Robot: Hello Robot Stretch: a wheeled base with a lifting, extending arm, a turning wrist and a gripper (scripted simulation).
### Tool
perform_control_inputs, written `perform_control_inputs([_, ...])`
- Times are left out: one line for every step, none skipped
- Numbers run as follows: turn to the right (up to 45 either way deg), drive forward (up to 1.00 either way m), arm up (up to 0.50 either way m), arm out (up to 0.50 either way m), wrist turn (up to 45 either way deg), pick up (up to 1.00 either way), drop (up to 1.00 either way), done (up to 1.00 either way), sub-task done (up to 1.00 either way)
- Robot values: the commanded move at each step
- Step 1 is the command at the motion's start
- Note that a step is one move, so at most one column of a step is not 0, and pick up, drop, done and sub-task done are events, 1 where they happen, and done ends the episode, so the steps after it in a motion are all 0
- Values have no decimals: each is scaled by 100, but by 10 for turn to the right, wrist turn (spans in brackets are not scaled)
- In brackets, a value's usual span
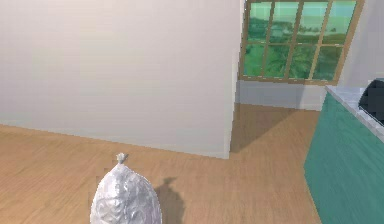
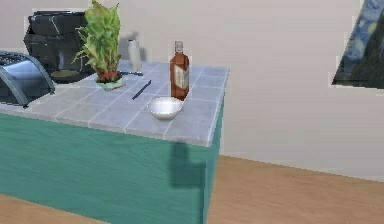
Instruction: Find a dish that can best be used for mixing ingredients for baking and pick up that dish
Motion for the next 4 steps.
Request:
perform_control_inputs([0,0,50,0,0,0,0,0,0])
perform_control_inputs([0,0,38,0,0,0,0,0,0])
perform_control_inputs([0,0,0,42,0,0,0,0,0])
perform_control_inputs([0,0,0,0,450,0,0,0,0])
